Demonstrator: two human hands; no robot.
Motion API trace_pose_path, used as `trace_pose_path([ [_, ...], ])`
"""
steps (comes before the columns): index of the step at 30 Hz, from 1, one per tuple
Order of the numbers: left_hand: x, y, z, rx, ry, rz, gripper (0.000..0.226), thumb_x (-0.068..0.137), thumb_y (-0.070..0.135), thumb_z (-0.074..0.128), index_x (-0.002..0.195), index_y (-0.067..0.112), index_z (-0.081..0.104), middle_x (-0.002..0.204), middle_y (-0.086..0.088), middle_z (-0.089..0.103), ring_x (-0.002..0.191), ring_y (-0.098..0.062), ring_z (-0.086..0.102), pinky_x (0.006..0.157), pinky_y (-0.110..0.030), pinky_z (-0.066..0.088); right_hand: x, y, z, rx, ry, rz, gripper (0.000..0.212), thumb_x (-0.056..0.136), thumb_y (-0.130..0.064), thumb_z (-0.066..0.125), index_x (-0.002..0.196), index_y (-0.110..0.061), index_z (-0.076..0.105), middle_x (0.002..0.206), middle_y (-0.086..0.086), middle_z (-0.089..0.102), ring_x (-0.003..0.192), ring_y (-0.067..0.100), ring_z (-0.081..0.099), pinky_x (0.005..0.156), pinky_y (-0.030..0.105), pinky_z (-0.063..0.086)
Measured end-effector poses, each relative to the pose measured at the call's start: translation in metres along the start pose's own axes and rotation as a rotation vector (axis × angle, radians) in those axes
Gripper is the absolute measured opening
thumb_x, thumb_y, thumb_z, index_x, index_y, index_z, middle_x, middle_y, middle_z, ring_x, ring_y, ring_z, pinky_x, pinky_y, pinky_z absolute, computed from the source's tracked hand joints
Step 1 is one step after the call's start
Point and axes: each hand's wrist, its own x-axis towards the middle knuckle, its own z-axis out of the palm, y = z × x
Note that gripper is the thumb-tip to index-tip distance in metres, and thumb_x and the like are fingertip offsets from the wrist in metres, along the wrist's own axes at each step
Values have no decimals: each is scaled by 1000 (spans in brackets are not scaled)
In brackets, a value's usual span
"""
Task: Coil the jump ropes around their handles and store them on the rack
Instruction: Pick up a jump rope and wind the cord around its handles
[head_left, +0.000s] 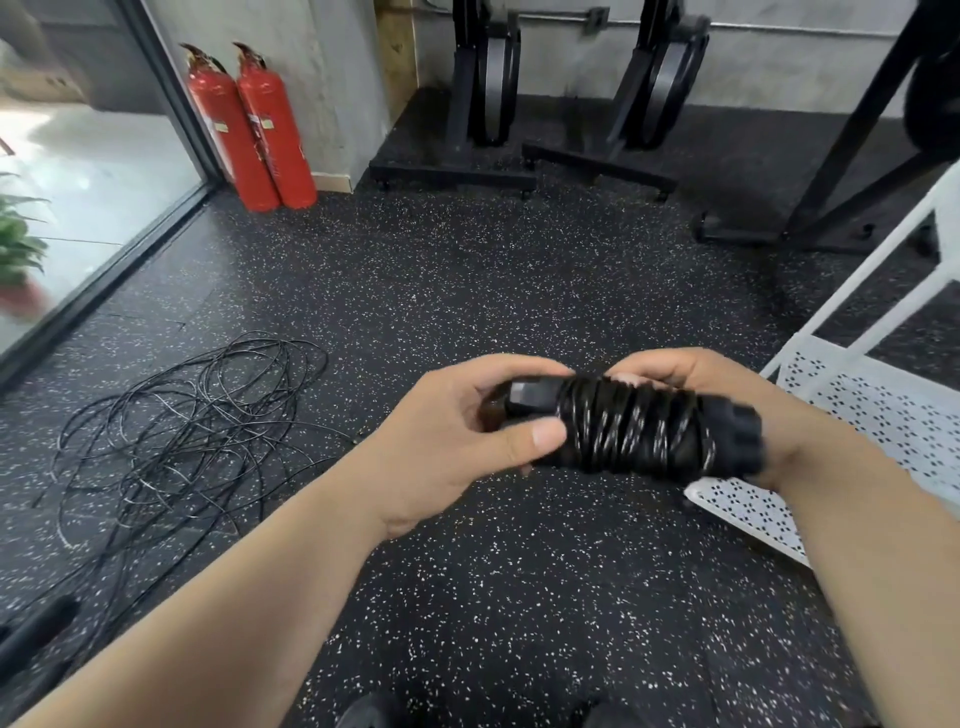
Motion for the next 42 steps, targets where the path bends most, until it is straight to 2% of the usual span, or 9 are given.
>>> trace_pose_path([
  [5, 6, -6, 10, -169, 352, 25, 35, 88, 31, 81, 122, 26, 77, 117, -1, 77, 88, -16, 66, 79, -33, 57, 17, 16, 36, -169, 261, 92, 29, 108, -13, 53, 83, -6, 65, 72, 10, 65, 69, 22, 57, 83, 59, 57],
  [8, 11, -11, 9, -68, 575, 16, 26, 93, 24, 83, 118, 30, 77, 111, 5, 79, 88, -10, 71, 80, -33, 59, 27, 17, 76, -358, 146, 58, 26, 112, -31, 49, 98, -21, 68, 68, -6, 62, 55, 11, 52, 53, 35, 48],
  [11, 13, -22, -5, 262, 709, -63, 33, 85, 37, 88, 114, 43, 73, 112, 15, 73, 98, -4, 71, 91, -30, 56, 25, 16, 105, -624, 60, -26, 14, 112, -38, 49, 117, -30, 60, 86, -5, 71, 63, 11, 62, 58, 30, 47],
  [15, 10, -27, -13, 592, 596, -157, 40, 81, 39, 89, 115, 46, 68, 113, 19, 56, 104, 3, 59, 84, -9, 39, 18, 11, 106, -996, 79, -114, 27, 111, -47, 43, 129, -36, 61, 99, -3, 73, 84, 23, 69, 77, 44, 58],
  [19, 8, -30, -17, 752, 358, -228, 42, 80, 38, 90, 115, 45, 69, 112, 16, 53, 101, -4, 58, 83, -18, 41, 14, 1, 90, -1085, 113, -180, 31, 103, -63, 49, 116, -44, 70, 95, -16, 74, 89, 10, 67, 79, 38, 56],
  [25, 7, -27, -21, 666, 39, -196, 40, 98, 46, 73, 136, 43, 65, 121, 19, 62, 114, 1, 60, 106, -31, 47, 14, 1, 48, -708, 142, -130, 18, 86, -58, 78, 84, -41, 76, 79, -21, 69, 73, 3, 62, 63, 20, 40],
  [31, 6, -15, -12, 440, -13, -188, 42, 110, 43, 54, 152, 47, 53, 116, 32, 62, 92, 20, 56, 79, -9, 42, 14, 4, 46, -393, 166, -127, 31, 77, -62, 76, 88, -33, 77, 95, -10, 78, 90, 14, 73, 92, 47, 58],
  [38, 11, -17, 12, 97, 680, -170, 30, 96, 52, 74, 124, 45, 68, 117, 19, 74, 113, 0, 67, 106, -36, 52, 12, -6, 69, -318, 540, -211, 17, 80, -47, 89, 80, -33, 79, 80, -20, 75, 78, 2, 69, 72, 15, 50],
  [42, 12, -5, 47, -235, 856, -471, 48, 104, 67, 47, 100, 26, 73, 89, 6, 74, 80, -13, 66, 68, -30, 53, 14, -4, 101, -533, 678, -331, 22, 82, -50, 87, 80, -31, 77, 81, -18, 68, 78, 3, 66, 72, 22, 51],
])
